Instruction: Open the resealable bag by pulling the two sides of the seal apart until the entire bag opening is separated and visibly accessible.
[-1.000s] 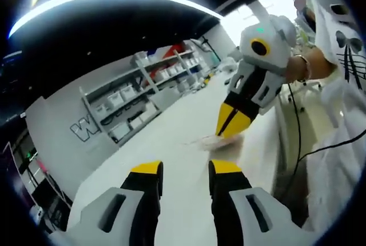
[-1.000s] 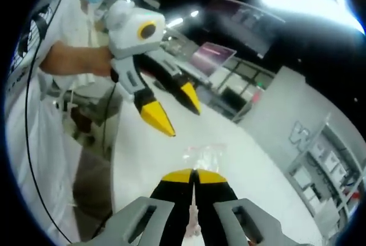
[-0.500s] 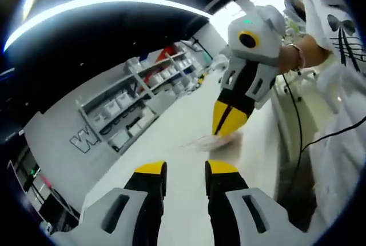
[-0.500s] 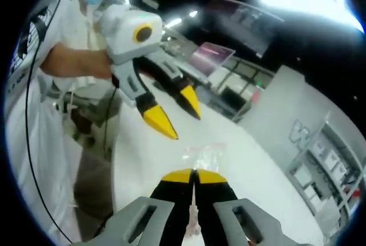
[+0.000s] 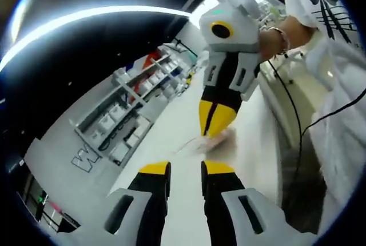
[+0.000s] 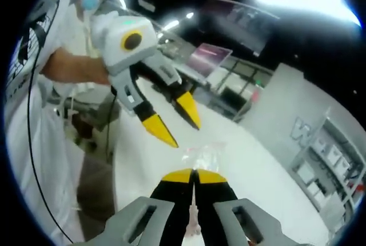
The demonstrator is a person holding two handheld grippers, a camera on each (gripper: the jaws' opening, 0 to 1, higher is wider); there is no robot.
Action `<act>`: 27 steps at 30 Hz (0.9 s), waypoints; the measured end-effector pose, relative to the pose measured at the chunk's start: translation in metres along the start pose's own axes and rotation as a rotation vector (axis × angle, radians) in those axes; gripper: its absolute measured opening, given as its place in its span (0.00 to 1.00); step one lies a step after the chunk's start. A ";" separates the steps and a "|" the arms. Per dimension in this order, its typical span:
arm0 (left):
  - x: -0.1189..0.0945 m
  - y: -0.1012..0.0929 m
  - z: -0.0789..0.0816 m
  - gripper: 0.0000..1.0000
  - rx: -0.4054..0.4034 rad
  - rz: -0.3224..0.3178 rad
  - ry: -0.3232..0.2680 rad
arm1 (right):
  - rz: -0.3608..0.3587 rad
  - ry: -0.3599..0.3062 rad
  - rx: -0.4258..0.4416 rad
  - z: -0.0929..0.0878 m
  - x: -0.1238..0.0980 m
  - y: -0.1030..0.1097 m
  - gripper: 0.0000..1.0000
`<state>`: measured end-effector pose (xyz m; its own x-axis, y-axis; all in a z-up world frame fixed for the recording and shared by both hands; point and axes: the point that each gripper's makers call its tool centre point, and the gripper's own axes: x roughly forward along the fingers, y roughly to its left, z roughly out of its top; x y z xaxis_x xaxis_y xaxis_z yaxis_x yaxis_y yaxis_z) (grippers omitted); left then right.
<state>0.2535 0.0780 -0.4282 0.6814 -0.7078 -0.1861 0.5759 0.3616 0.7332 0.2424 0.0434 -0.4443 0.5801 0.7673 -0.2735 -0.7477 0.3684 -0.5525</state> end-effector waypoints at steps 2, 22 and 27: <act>0.001 0.000 0.002 0.18 0.021 -0.002 -0.009 | 0.002 -0.003 0.007 0.000 0.000 0.000 0.00; 0.017 -0.005 0.005 0.11 0.268 -0.026 0.015 | 0.007 -0.007 0.025 -0.005 0.001 -0.003 0.00; 0.019 -0.009 0.003 0.11 0.314 -0.040 0.033 | 0.004 -0.008 0.028 -0.005 0.001 -0.004 0.00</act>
<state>0.2600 0.0592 -0.4359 0.6781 -0.6960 -0.2361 0.4387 0.1255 0.8898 0.2478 0.0403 -0.4468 0.5745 0.7729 -0.2693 -0.7589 0.3796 -0.5292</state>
